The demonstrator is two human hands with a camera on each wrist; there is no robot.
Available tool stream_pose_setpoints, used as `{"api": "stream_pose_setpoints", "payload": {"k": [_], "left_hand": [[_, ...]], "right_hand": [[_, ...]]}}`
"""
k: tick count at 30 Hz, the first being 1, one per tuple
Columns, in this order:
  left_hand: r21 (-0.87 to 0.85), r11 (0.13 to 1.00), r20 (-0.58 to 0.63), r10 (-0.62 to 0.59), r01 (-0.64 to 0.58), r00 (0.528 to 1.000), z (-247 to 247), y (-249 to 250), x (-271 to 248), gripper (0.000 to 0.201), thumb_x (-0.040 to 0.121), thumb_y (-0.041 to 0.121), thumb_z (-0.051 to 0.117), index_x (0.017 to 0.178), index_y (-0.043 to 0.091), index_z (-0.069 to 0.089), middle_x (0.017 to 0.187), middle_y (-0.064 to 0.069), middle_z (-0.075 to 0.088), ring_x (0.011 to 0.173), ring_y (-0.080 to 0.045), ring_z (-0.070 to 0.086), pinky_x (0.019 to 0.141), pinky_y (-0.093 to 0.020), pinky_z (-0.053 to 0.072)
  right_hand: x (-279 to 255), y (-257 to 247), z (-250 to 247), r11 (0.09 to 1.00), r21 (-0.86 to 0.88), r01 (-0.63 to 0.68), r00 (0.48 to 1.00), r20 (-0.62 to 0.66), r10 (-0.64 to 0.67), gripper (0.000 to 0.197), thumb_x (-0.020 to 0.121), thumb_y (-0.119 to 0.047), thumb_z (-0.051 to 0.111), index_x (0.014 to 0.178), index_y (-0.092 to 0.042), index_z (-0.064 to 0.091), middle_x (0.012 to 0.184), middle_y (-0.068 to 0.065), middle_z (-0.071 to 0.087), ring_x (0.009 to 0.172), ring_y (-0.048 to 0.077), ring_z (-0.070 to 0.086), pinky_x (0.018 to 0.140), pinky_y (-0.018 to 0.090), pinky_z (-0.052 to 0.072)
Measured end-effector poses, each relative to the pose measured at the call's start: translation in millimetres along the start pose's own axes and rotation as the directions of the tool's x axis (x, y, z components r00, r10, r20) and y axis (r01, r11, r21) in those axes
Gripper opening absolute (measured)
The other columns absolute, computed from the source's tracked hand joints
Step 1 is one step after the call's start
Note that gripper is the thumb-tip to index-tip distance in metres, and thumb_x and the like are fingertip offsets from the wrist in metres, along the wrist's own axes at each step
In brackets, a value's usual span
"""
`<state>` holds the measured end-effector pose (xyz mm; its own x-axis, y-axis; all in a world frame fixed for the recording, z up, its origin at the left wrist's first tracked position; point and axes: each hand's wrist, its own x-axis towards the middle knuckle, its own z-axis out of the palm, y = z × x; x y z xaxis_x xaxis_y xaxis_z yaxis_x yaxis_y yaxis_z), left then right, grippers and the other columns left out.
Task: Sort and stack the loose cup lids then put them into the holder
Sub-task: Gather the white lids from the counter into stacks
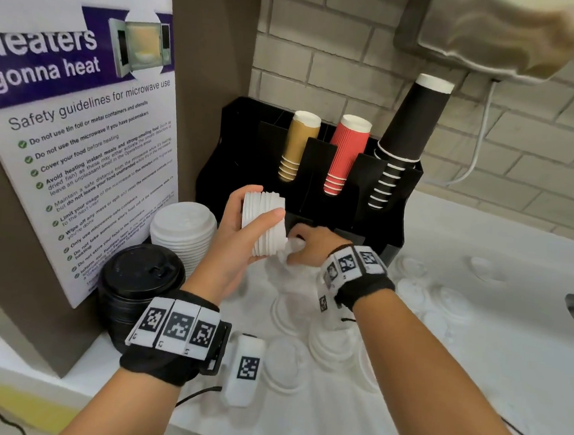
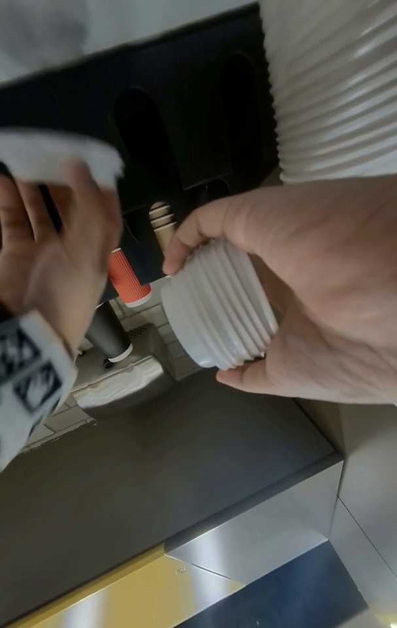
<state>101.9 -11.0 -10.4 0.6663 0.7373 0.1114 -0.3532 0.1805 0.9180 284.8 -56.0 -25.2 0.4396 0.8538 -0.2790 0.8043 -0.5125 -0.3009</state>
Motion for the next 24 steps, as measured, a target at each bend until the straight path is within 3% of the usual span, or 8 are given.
{"api": "stream_pose_setpoints", "payload": {"k": [2,4,6,8,11,17,24], "left_hand": [[-0.003,1.0,-0.002,0.013,-0.013,1.0,1.3,-0.3,0.5,0.06,0.067,0.04,0.071,0.123,0.038,0.051,0.118,0.009,0.057,0.106,-0.011,0.06,0.076,-0.033,0.056],[0.0,1.0,-0.005,0.027,-0.027,1.0,4.3,-0.6,1.4,0.061,0.066,0.04,0.072,0.123,0.037,0.051,0.117,0.01,0.058,0.103,-0.008,0.062,0.075,-0.031,0.056],[-0.006,0.999,-0.013,0.046,-0.046,0.999,7.6,-1.9,2.4,0.06,0.066,0.039,0.072,0.123,0.037,0.051,0.115,0.01,0.058,0.097,-0.003,0.064,0.074,-0.03,0.055],[-0.005,0.998,-0.019,0.056,-0.056,0.998,10.6,-3.6,3.3,0.061,0.066,0.039,0.073,0.123,0.037,0.051,0.116,0.009,0.058,0.097,-0.004,0.064,0.076,-0.03,0.055],[0.027,0.998,-0.002,0.059,-0.059,0.998,13.2,-7.6,3.0,0.058,0.073,0.04,0.079,0.124,0.039,0.05,0.12,0.007,0.057,0.108,-0.012,0.061,0.08,-0.033,0.055],[0.07,0.998,0.113,-0.003,-0.005,0.994,14.2,-10.2,-0.7,0.054,0.075,0.036,0.073,0.124,0.04,0.051,0.123,0.005,0.056,0.112,-0.017,0.058,0.076,-0.029,0.054],[0.06,0.998,0.143,-0.039,0.031,0.989,13.5,-6.5,-4.8,0.05,0.074,0.036,0.069,0.121,0.041,0.053,0.126,0.002,0.056,0.114,-0.02,0.059,0.074,-0.03,0.055]], "right_hand": [[-19.1,1.0,-13.6,0.931,0.362,0.053,0.997,-0.078,-0.026,0.043,0.082,-0.039,0.067,0.12,-0.033,0.05,0.105,0.002,0.061,0.092,0.018,0.063,0.072,0.028,0.053],[-43.3,-1.2,-17.5,0.689,0.712,0.138,0.987,-0.159,-0.034,0.03,0.085,-0.037,0.066,0.112,-0.036,0.052,0.1,0.003,0.065,0.086,0.013,0.068,0.068,0.024,0.055],[-64.9,-3.7,-12.7,0.461,0.86,0.22,0.972,-0.23,-0.035,0.03,0.085,-0.036,0.064,0.113,-0.036,0.054,0.104,0.005,0.067,0.084,0.013,0.07,0.066,0.022,0.053],[-79.5,-5.6,-2.5,0.34,0.896,0.286,0.957,-0.285,-0.054,0.038,0.082,-0.037,0.064,0.118,-0.034,0.054,0.107,0.008,0.066,0.089,0.018,0.069,0.067,0.023,0.052],[-89.3,-11.5,8.9,0.35,0.866,0.357,0.932,-0.355,-0.072,0.04,0.08,-0.035,0.067,0.117,-0.036,0.053,0.11,0.007,0.063,0.094,0.017,0.068,0.068,0.021,0.052],[-92.8,-10.5,6.1,0.412,0.803,0.431,0.899,-0.423,-0.117,0.044,0.081,-0.028,0.065,0.122,-0.039,0.055,0.115,-0.003,0.062,0.095,0.011,0.066,0.075,0.025,0.054],[-95.2,-11.1,2.7,0.399,0.795,0.457,0.889,-0.423,-0.175,0.05,0.081,-0.017,0.062,0.126,-0.036,0.055,0.121,0.003,0.06,0.1,0.026,0.064,0.085,0.041,0.056]]}}
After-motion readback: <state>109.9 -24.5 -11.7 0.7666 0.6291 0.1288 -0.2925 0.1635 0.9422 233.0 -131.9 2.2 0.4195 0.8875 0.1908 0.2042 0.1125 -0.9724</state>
